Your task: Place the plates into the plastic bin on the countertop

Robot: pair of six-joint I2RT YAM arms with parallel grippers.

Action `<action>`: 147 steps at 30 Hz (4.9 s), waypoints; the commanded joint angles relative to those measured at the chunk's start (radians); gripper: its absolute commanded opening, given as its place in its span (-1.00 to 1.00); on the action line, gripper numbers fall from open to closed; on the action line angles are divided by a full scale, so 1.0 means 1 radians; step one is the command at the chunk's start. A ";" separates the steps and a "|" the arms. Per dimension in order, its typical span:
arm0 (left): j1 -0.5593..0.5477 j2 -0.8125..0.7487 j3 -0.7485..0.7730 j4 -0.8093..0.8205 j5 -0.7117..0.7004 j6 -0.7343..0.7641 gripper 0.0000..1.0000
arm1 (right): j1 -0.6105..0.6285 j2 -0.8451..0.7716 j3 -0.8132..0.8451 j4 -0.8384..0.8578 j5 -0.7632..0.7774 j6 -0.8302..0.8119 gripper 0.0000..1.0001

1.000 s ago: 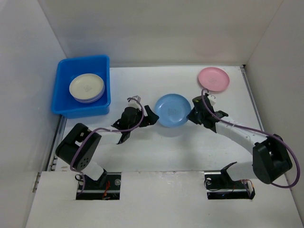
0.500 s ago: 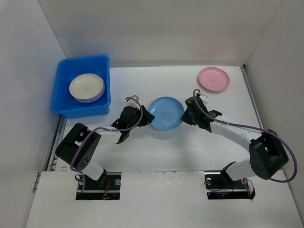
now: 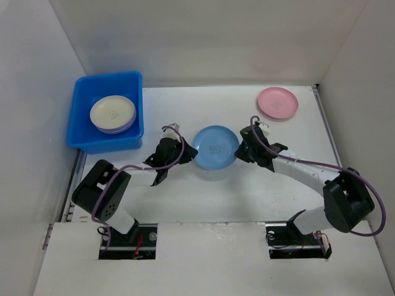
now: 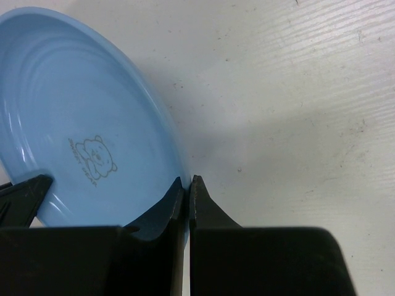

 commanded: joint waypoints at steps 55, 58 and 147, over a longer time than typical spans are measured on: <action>0.882 0.009 0.439 -0.409 -0.160 -0.183 -0.95 | -0.743 0.243 0.300 0.264 -0.177 -0.145 0.86; 0.882 0.049 0.449 -0.402 -0.167 -0.173 -0.92 | -0.746 0.281 0.314 0.260 -0.177 -0.145 0.84; -0.058 -0.412 0.108 -0.498 -0.229 0.227 0.66 | -0.085 0.017 0.121 0.186 -0.215 -0.191 -0.94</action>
